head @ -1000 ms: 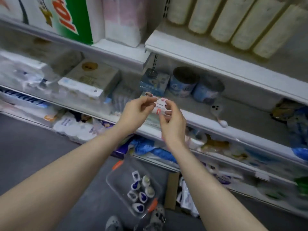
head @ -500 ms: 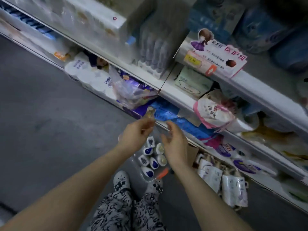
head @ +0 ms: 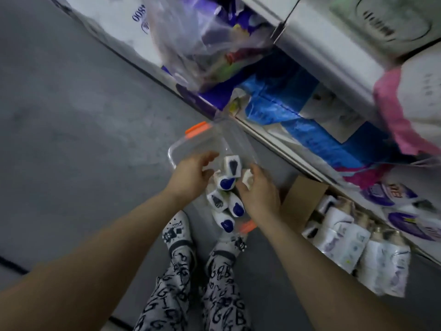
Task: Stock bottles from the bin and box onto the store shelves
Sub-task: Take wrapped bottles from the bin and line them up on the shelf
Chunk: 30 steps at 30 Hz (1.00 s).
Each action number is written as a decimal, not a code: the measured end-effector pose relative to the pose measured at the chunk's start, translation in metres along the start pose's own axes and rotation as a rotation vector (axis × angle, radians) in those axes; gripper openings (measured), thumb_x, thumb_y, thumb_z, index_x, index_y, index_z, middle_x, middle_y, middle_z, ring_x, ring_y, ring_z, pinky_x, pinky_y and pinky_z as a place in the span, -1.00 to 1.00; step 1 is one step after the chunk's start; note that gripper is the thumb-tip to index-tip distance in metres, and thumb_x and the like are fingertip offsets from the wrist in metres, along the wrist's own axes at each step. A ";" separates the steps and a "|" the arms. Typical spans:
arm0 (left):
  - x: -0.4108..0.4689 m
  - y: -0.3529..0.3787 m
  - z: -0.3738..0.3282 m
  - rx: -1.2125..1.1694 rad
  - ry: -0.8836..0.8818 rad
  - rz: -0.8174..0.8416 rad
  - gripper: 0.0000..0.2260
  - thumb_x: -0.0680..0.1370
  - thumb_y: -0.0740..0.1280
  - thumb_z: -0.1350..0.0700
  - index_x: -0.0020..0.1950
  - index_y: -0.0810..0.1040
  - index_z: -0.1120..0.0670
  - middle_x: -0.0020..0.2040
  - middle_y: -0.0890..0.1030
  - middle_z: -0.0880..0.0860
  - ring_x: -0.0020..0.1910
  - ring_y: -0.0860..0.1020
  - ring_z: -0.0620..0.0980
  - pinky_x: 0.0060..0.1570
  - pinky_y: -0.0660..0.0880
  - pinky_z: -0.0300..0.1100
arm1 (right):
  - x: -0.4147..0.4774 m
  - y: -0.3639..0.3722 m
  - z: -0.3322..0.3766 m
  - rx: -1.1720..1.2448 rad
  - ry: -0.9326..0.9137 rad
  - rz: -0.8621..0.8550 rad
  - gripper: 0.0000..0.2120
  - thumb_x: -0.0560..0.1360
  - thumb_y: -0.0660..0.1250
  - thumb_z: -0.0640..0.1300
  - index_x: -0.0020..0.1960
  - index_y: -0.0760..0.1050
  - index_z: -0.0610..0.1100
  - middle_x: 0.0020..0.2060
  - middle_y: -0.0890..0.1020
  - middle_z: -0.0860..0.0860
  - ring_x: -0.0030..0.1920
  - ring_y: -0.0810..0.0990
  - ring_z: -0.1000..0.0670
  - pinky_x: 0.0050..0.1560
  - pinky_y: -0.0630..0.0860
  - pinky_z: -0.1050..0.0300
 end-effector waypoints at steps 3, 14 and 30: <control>0.030 0.028 0.026 0.028 -0.003 0.026 -0.59 0.58 0.31 0.27 0.42 0.44 0.09 0.32 0.54 0.13 0.26 0.53 0.07 0.28 0.45 -0.01 | 0.033 0.024 -0.017 -0.026 0.030 0.024 -0.52 0.60 0.31 -0.08 0.49 0.32 -0.05 0.39 0.45 -0.02 0.39 0.42 -0.06 0.28 0.37 0.06; 0.122 0.117 0.088 0.086 0.031 0.107 -0.56 0.60 0.21 0.32 0.46 0.40 0.07 0.39 0.49 0.11 0.32 0.50 0.10 0.30 0.42 -0.09 | 0.126 0.116 -0.065 -0.143 0.038 -0.057 -0.49 0.50 0.41 0.07 0.35 0.38 -0.11 0.21 0.57 -0.07 0.20 0.56 -0.12 0.21 0.49 -0.04; 0.133 0.129 0.100 0.045 0.051 0.151 -0.49 0.55 0.25 0.41 0.46 0.42 0.05 0.33 0.54 0.05 0.26 0.54 -0.04 0.08 0.34 -0.49 | 0.132 0.118 -0.068 -0.023 0.051 -0.103 -0.52 0.46 0.47 -0.13 0.32 0.40 -0.11 0.25 0.53 -0.06 0.25 0.54 -0.10 0.23 0.52 -0.02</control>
Point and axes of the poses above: each hand's wrist, its own x-axis towards the middle knuckle, its own y-axis out of the palm, z = x × y, the point moved 6 cm from there along x, towards the middle knuckle
